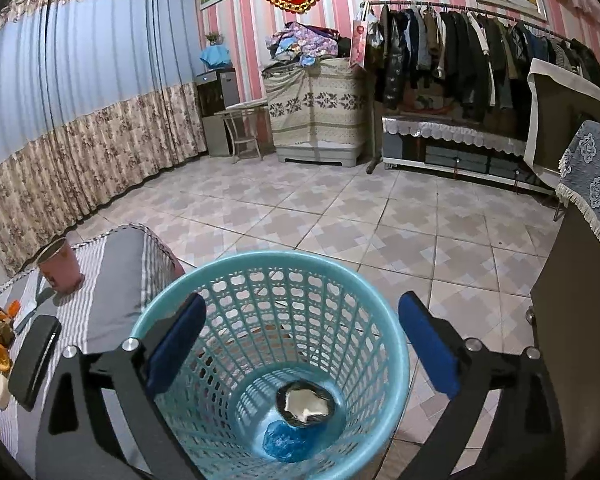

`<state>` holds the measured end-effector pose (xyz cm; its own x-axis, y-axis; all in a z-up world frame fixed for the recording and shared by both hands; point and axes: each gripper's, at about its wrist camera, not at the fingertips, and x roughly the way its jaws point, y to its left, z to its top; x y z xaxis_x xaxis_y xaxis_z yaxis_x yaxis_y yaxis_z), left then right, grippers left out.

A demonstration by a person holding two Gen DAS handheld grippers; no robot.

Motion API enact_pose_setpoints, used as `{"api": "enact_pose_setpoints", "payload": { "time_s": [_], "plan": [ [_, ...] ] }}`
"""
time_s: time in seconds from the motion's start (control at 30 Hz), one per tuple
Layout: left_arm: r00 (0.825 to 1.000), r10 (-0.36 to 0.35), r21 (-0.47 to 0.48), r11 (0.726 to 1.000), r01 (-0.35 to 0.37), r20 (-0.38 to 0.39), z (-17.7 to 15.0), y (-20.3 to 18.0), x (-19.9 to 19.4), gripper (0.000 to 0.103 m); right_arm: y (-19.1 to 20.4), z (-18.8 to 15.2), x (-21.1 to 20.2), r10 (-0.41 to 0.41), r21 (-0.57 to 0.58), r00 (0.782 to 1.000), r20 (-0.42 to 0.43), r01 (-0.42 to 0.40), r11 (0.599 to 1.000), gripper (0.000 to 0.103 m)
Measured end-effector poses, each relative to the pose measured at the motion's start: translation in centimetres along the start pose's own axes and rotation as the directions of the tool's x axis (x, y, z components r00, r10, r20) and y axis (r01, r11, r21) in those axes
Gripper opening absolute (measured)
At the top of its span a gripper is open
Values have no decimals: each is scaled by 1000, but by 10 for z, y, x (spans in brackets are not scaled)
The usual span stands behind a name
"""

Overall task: Collect trash
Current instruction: 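Carry both items over the blue basket and open both tools to drop them, then move both tools back over the bed toward the remaining items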

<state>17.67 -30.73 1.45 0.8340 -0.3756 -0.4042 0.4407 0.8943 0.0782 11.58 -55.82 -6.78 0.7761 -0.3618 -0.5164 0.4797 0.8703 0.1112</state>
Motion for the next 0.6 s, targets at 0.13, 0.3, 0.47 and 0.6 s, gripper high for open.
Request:
{"api": "enact_pose_setpoints", "payload": {
  "time_s": [0.13, 0.3, 0.47, 0.6],
  "plan": [
    [1000, 8, -11, 1000, -7, 21, -4, 12, -25, 98, 3, -1, -25, 24, -6, 999, 41, -24, 1000, 98],
    [999, 26, -20, 999, -25, 38, -11, 26, -57, 98, 15, -8, -62, 64, 3, 993, 94, -64, 998, 99],
    [997, 61, -47, 997, -59, 54, -14, 51, -90, 98, 37, -12, -89, 112, -19, 986, 120, -110, 994, 99],
    [993, 97, -77, 993, -92, 64, -17, 76, -111, 98, 58, -16, -106, 133, -52, 981, 140, -127, 991, 99]
  ]
}}
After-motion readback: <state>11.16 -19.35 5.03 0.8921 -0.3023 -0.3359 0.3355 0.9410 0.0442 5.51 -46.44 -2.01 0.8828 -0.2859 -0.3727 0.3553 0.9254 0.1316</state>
